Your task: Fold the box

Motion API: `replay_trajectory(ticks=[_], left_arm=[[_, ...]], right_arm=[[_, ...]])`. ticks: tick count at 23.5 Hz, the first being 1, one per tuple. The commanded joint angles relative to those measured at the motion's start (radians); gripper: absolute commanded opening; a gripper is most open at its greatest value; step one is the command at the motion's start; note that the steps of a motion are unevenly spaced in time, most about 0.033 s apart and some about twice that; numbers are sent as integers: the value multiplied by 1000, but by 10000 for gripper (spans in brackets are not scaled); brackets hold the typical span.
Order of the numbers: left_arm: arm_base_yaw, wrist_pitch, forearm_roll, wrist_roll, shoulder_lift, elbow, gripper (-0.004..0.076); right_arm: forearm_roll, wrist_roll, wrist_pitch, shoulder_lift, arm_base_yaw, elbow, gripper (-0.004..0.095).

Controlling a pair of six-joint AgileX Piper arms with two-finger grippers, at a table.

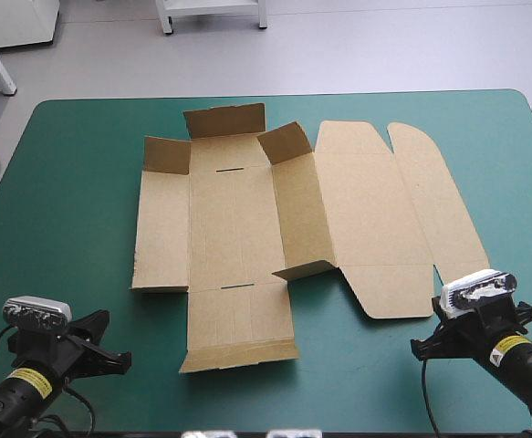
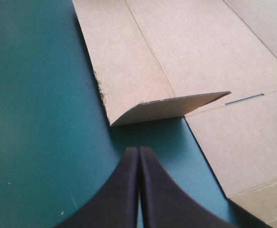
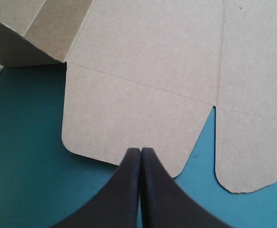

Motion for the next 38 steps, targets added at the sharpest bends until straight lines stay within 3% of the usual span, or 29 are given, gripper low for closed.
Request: replay_trajectory(ticks=[1, 13, 17, 19, 20, 21, 23, 25, 31, 38], left_arm=[[-7, -65, 3, -9, 14, -35, -8], [-7, -65, 3, -9, 14, -35, -8], [-7, -65, 3, -12, 28, -35, 83], [-7, -71, 3, -15, 68, -35, 211], [-7, -80, 12, -27, 86, -35, 266], [-7, -98, 40, -67, 125, -40, 365], [-7, -116, 80, -117, 160, -58, 419], [-7, -118, 137, -171, 195, -94, 428], [-7, -65, 284, -229, 314, -285, 427], [-2, -7, 395, -234, 524, -440, 426]], right_arm=[[3, -8, -66, 6, 3, -35, -19], [3, -8, -66, 6, 3, -35, -19], [3, 0, -66, 6, 3, -35, -4], [1, 0, -66, 13, 3, -37, 84], [1, 0, -68, 24, 3, -39, 162], [-6, 6, -73, 44, 3, -43, 307], [-6, 15, -85, 74, 3, -54, 457], [-6, 26, -100, 104, 3, -72, 547], [-45, 27, -155, 204, 3, -177, 567], [-102, 49, -133, 354, 3, -308, 568]])
